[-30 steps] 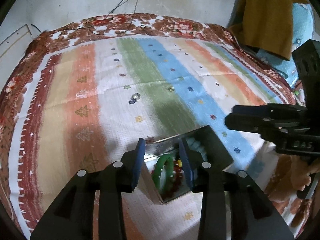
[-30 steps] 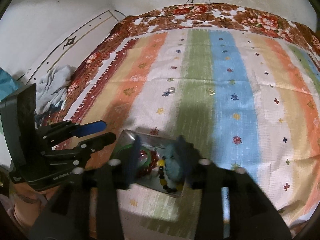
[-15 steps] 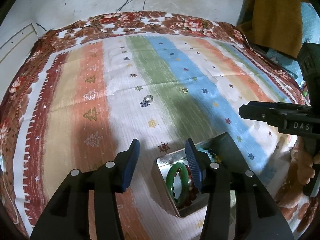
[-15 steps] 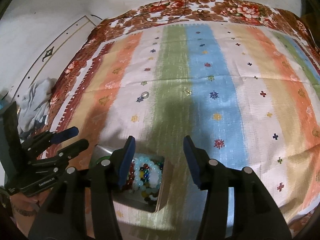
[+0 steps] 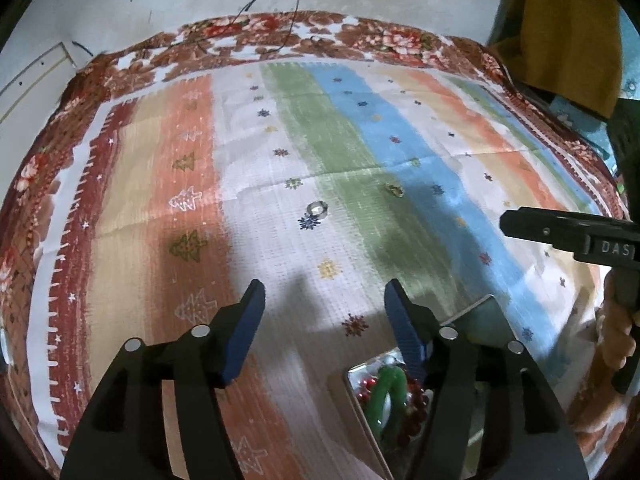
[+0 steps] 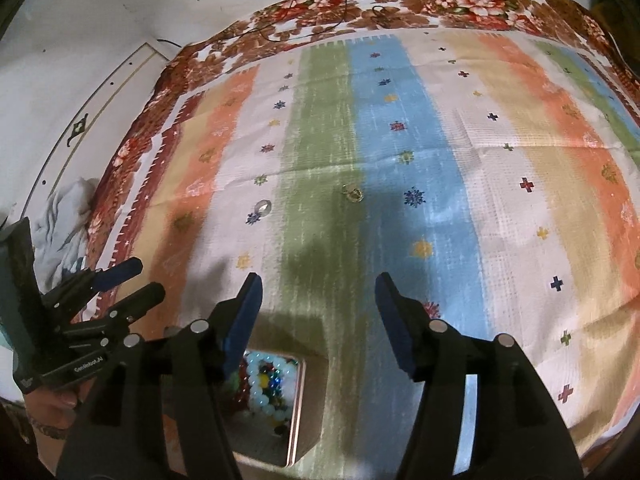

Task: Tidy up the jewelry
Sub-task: 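Move both open tools toward the silver ring and gold charm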

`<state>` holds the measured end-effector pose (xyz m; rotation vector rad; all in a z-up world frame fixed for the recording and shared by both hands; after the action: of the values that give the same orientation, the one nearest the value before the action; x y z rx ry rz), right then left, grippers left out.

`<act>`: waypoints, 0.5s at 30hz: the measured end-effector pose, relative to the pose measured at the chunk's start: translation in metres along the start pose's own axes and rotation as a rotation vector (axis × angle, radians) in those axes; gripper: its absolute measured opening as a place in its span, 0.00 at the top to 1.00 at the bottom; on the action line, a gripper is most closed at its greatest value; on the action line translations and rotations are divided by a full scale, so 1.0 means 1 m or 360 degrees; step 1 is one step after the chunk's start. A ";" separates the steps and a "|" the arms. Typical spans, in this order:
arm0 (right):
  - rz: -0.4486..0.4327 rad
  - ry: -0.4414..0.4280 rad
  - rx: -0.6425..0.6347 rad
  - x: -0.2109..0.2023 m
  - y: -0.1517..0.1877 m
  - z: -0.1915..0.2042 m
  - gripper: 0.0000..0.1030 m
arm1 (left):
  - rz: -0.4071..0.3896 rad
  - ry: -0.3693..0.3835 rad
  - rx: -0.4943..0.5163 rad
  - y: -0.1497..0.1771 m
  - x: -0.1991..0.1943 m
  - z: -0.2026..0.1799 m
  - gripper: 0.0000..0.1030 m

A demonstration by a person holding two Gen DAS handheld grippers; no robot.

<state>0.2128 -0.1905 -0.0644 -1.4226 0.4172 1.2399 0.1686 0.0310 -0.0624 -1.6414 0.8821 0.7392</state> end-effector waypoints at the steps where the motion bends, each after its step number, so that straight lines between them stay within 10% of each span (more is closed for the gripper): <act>1: 0.0008 0.0011 -0.0009 0.003 -0.002 0.000 0.42 | 0.0005 -0.0011 0.0003 -0.001 0.002 0.000 0.38; 15: 0.0064 0.0057 -0.0013 0.035 -0.027 -0.013 0.27 | 0.0088 0.0002 -0.0012 -0.029 0.041 0.007 0.30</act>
<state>0.2537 -0.1805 -0.0825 -1.4513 0.4676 1.2510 0.2145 0.0353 -0.0829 -1.6300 0.9299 0.7803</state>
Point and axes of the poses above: each gripper's, at about its wrist camera, not at the fingertips, and x roughly the way its jaws point, z to its left, y to its underside, the point moved 3 cm from there along x, roughly the way its jaws point, and after that the axes turned 12 degrees about -x, right-handed, at the moved point
